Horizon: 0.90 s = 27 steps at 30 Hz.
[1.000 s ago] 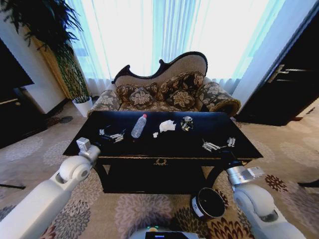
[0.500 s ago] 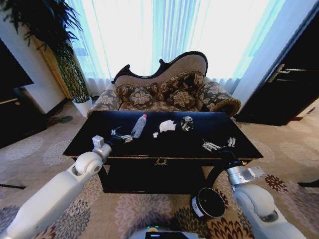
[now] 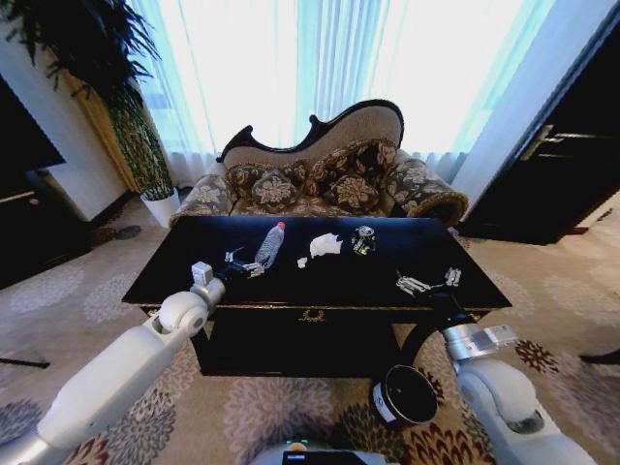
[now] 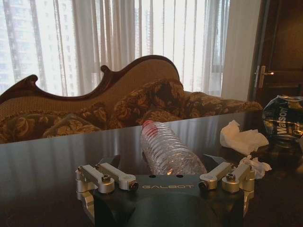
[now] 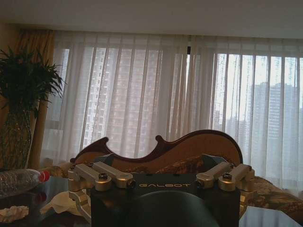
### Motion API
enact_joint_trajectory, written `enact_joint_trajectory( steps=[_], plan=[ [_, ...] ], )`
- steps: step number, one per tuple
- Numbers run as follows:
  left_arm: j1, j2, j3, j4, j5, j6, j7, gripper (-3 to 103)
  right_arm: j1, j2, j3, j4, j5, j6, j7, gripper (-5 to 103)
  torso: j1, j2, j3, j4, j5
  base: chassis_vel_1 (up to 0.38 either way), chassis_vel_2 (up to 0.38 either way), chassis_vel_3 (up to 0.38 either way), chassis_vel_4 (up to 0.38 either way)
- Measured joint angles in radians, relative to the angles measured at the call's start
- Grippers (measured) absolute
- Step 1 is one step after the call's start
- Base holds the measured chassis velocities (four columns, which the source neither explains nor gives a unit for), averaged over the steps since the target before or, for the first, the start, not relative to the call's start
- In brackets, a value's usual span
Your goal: Move to the front of the table and place the trash on the table into the trash bin.
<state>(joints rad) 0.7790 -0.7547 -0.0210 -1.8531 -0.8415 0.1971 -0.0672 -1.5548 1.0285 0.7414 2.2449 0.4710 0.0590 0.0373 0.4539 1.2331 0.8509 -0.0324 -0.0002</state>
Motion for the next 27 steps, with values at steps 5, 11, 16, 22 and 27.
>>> enact_joint_trajectory(
  steps=[5, 11, 16, 22, 27],
  plan=[
    [-0.015, -0.012, 0.029, 0.027, 0.013, -0.014, 0.009, 97, -0.012, -0.001, 0.007, 0.005, 0.0, 0.0, 0.0, 100, 0.0, 0.0, 0.0, -0.0001, -0.0001, 0.0, 0.0, 0.0, 0.0],
    [-0.029, -0.028, 0.044, 0.055, 0.022, -0.021, 0.018, 96, -0.011, 0.0, 0.006, 0.01, 0.0, -0.005, 0.002, 100, 0.0, 0.0, 0.0, -0.0001, -0.0001, 0.0, 0.0, 0.0, 0.0],
    [-0.046, -0.032, 0.051, 0.075, 0.023, -0.023, 0.025, 94, -0.012, 0.003, 0.005, 0.013, 0.0, -0.008, 0.003, 100, 0.0, 0.0, 0.0, 0.0, 0.0, 0.0, 0.0, 0.0, 0.0],
    [-0.069, -0.048, 0.062, 0.111, 0.022, -0.029, 0.029, 96, -0.009, 0.003, 0.005, 0.013, 0.0, -0.011, 0.003, 100, 0.0, 0.0, 0.0, 0.0, 0.0, 0.0, 0.0, 0.0, 0.0],
    [-0.066, -0.071, 0.065, 0.126, 0.03, -0.035, 0.031, 84, -0.01, 0.004, 0.004, 0.012, 0.0, -0.011, 0.003, 100, 0.0, 0.0, 0.0, -0.0001, 0.0, 0.0, 0.0, 0.0, 0.0]
  ],
)
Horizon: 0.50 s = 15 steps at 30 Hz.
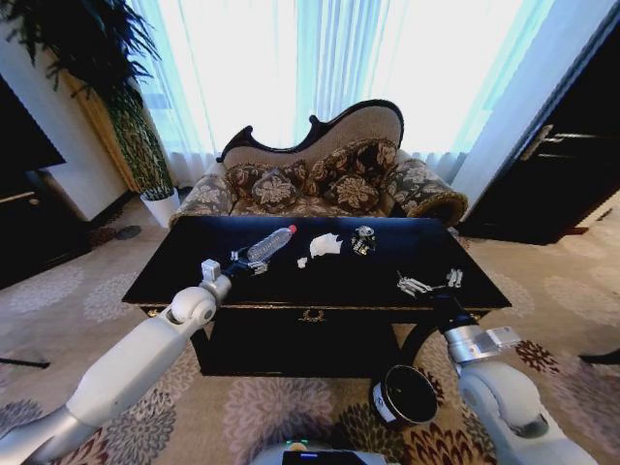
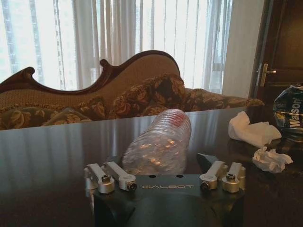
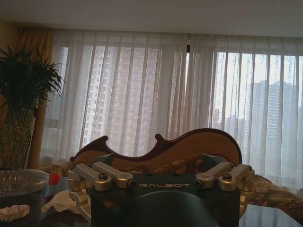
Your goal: Move to the front of the table and place the trash on the table into the trash bin.
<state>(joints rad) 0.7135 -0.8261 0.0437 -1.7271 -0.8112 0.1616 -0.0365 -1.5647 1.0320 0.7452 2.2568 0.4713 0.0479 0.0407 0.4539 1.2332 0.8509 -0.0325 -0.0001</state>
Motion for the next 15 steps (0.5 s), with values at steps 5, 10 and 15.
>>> enact_joint_trajectory(
  steps=[5, 10, 15],
  plan=[
    [0.014, -0.004, -0.003, -0.004, 0.013, -0.004, 0.0, 68, 0.002, 0.0, -0.004, -0.002, 0.0, 0.0, 0.0, 100, 0.0, 0.0, 0.0, 0.0001, -0.0001, 0.0, 0.0, 0.0, 0.0],
    [0.049, 0.01, -0.028, -0.034, 0.02, -0.005, -0.001, 49, 0.007, 0.004, -0.011, -0.003, -0.001, -0.001, 0.0, 100, 0.0, 0.0, 0.0, 0.0001, 0.0, 0.0, 0.0, 0.0, 0.0],
    [0.077, 0.029, -0.043, -0.071, 0.024, -0.006, -0.003, 40, 0.008, 0.004, -0.014, -0.004, -0.002, -0.002, 0.0, 100, 0.0, 0.0, 0.0, 0.0001, -0.0002, 0.0, 0.0, 0.0, 0.0]
  ],
)
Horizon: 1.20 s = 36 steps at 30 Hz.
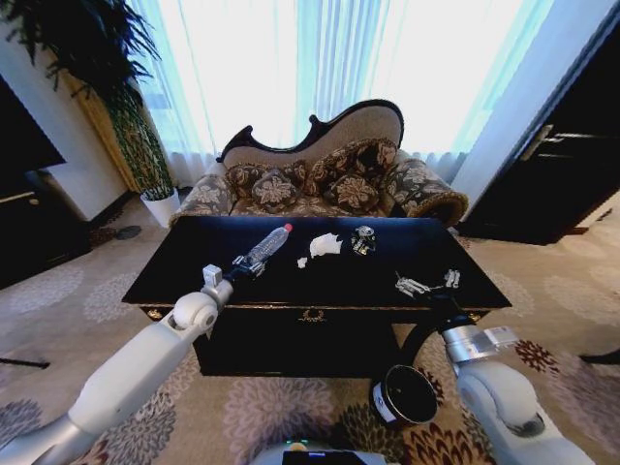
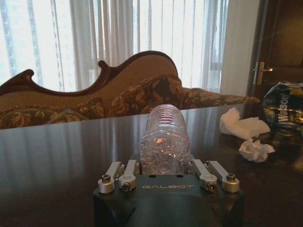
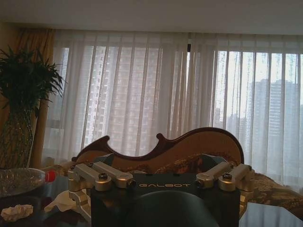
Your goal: Move to the front of the table and place the trash on the table into the trash bin.
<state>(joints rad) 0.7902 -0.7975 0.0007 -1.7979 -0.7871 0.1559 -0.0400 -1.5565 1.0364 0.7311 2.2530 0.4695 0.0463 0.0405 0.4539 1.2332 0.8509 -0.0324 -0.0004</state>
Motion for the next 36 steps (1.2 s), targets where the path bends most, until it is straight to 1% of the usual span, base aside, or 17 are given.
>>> enact_joint_trajectory(
  steps=[1, 6, 11, 15, 16, 19, 20, 22, 23, 25, 26, 28, 29, 30, 33, 35, 36],
  plan=[
    [0.008, 0.006, -0.007, -0.017, 0.0, 0.0, -0.002, 37, 0.0, 0.0, 0.0, 0.001, -0.001, 0.0, 0.0, 100, 0.0, 0.0, 0.0, 0.0, 0.0001, 0.0, 0.0, 0.0, 0.0],
    [0.037, 0.034, -0.041, -0.089, -0.023, 0.01, -0.017, 36, -0.005, -0.001, 0.004, 0.005, -0.001, -0.001, 0.001, 100, 0.0, 0.0, 0.0, -0.0001, 0.0001, 0.0, 0.0, 0.0, 0.0],
    [0.08, 0.084, -0.098, -0.182, -0.078, 0.031, -0.039, 36, -0.008, -0.003, 0.013, 0.01, -0.013, -0.001, 0.005, 100, 0.0, 0.0, 0.0, -0.0001, 0.0001, 0.0, 0.0, 0.0, 0.0],
    [0.161, 0.149, -0.201, -0.319, -0.199, 0.075, -0.075, 36, -0.012, -0.004, 0.02, 0.014, -0.091, 0.012, 0.008, 100, 0.0, 0.0, 0.0, 0.0, 0.0002, 0.0, 0.0, 0.0, 0.0],
    [0.161, 0.149, -0.201, -0.319, -0.199, 0.075, -0.075, 36, -0.012, -0.004, 0.02, 0.014, -0.091, 0.012, 0.008, 100, 0.0, 0.0, 0.0, 0.0, 0.0002, 0.0, 0.0, 0.0, 0.0],
    [0.194, 0.182, -0.262, -0.425, -0.312, 0.105, -0.127, 36, -0.014, -0.004, 0.025, 0.017, -0.2, 0.037, 0.008, 100, 0.0, 0.0, 0.0, 0.0, 0.0002, 0.0, 0.0, 0.0, 0.0],
    [0.194, 0.182, -0.262, -0.425, -0.312, 0.105, -0.127, 36, -0.014, -0.004, 0.025, 0.017, -0.2, 0.037, 0.008, 100, 0.0, 0.0, 0.0, 0.0, 0.0002, 0.0, 0.0, 0.0, 0.0],
    [0.189, 0.197, -0.275, -0.497, -0.409, 0.131, -0.171, 36, -0.015, -0.007, 0.032, 0.018, -0.292, 0.065, 0.004, 100, 0.0, 0.0, 0.0, 0.0001, 0.0002, 0.0, 0.0, 0.0, 0.0],
    [0.175, 0.201, -0.272, -0.529, -0.464, 0.147, -0.197, 36, -0.015, -0.01, 0.036, 0.019, -0.329, 0.079, 0.002, 100, 0.0, 0.0, 0.0, 0.0, 0.0002, 0.0, 0.0, 0.0, 0.0],
    [0.167, 0.202, -0.269, -0.54, -0.486, 0.153, -0.209, 36, -0.015, -0.01, 0.037, 0.02, -0.344, 0.085, 0.001, 100, 0.0, 0.0, 0.0, 0.0, 0.0003, 0.0, 0.0, 0.0, 0.0],
    [0.135, 0.203, -0.247, -0.579, -0.564, 0.176, -0.246, 36, -0.014, -0.015, 0.045, 0.026, -0.398, 0.103, -0.001, 100, 0.0, 0.0, 0.0, -0.0001, 0.0003, 0.0, 0.0, 0.0, 0.0],
    [0.097, 0.203, -0.216, -0.617, -0.642, 0.2, -0.282, 36, -0.018, -0.017, 0.053, 0.043, -0.465, 0.127, -0.007, 100, 0.0, 0.0, 0.0, -0.0003, 0.0002, 0.0, 0.0, 0.0, 0.0],
    [0.088, 0.206, -0.206, -0.629, -0.654, 0.205, -0.287, 36, -0.022, -0.017, 0.055, 0.048, -0.497, 0.14, -0.009, 100, 0.0, 0.0, 0.0, -0.0004, 0.0002, 0.0, 0.0, 0.0, 0.0],
    [0.088, 0.206, -0.206, -0.629, -0.654, 0.205, -0.287, 36, -0.022, -0.017, 0.055, 0.048, -0.497, 0.14, -0.009, 100, 0.0, 0.0, 0.0, -0.0004, 0.0002, 0.0, 0.0, 0.0, 0.0],
    [0.081, 0.219, -0.196, -0.662, -0.686, 0.208, -0.292, 36, -0.024, -0.009, 0.057, 0.051, -0.629, 0.192, -0.014, 100, 0.0, 0.0, 0.0, -0.0001, 0.0001, 0.0, 0.0, 0.0, 0.0],
    [0.081, 0.227, -0.194, -0.691, -0.735, 0.208, -0.3, 36, -0.017, -0.004, 0.057, 0.049, -0.723, 0.22, -0.012, 100, 0.0, 0.0, 0.0, -0.0001, 0.0001, 0.0, 0.0, 0.0, 0.0],
    [0.081, 0.227, -0.194, -0.691, -0.735, 0.208, -0.3, 36, -0.017, -0.004, 0.057, 0.049, -0.723, 0.22, -0.012, 100, 0.0, 0.0, 0.0, -0.0001, 0.0001, 0.0, 0.0, 0.0, 0.0]
  ],
)
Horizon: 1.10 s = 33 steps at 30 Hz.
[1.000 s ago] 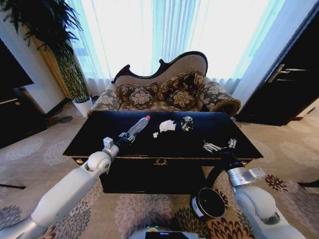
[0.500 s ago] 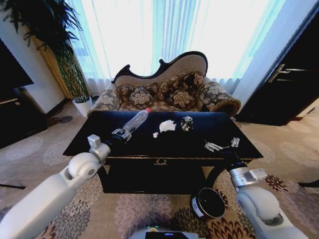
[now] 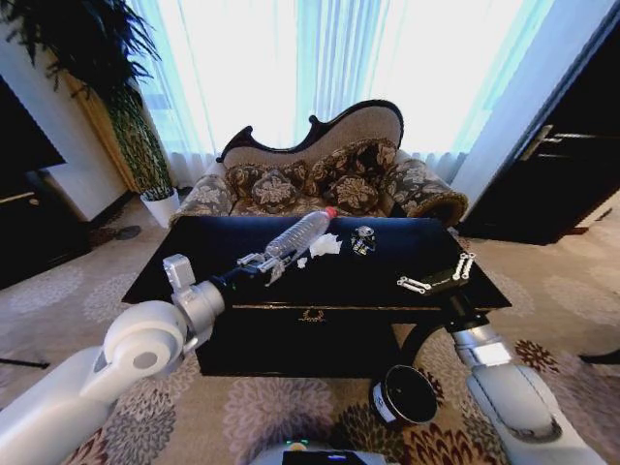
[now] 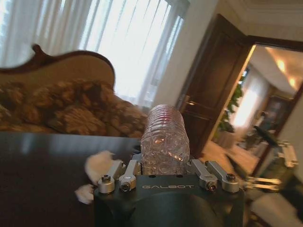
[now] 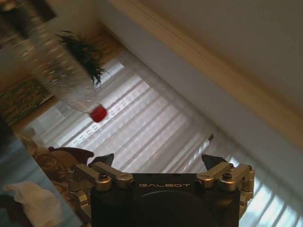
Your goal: Move to the front of the table and place the trash on the table into the trash bin.
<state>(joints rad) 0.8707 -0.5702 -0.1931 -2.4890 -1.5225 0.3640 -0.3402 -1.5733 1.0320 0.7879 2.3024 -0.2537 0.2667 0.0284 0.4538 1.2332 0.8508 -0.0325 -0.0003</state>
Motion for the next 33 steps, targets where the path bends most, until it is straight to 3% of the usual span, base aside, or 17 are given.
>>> enact_joint_trajectory(
  steps=[3, 11, 33],
  plan=[
    [-0.035, 0.009, 0.028, -0.019, -0.08, 0.0, -0.009, 36, 0.031, 0.004, 0.006, -0.014, -0.166, 0.076, 0.005, 100, 0.0, 0.0, 0.0, 0.0003, 0.0, 0.0, 0.0, 0.0, 0.0],
    [-0.21, -0.023, 0.126, -0.018, -0.247, -0.006, -0.056, 36, 0.055, 0.021, 0.003, -0.029, -0.293, 0.123, 0.022, 100, 0.0, 0.0, 0.0, 0.0, 0.0001, 0.0, 0.0, 0.0, 0.0],
    [-0.252, -0.086, 0.26, -0.012, -0.218, -0.031, -0.041, 36, 0.007, 0.065, -0.006, 0.037, -0.294, 0.113, 0.016, 100, 0.0, 0.0, 0.0, 0.0, 0.0, 0.0, 0.0, 0.0, 0.0]
  ],
)
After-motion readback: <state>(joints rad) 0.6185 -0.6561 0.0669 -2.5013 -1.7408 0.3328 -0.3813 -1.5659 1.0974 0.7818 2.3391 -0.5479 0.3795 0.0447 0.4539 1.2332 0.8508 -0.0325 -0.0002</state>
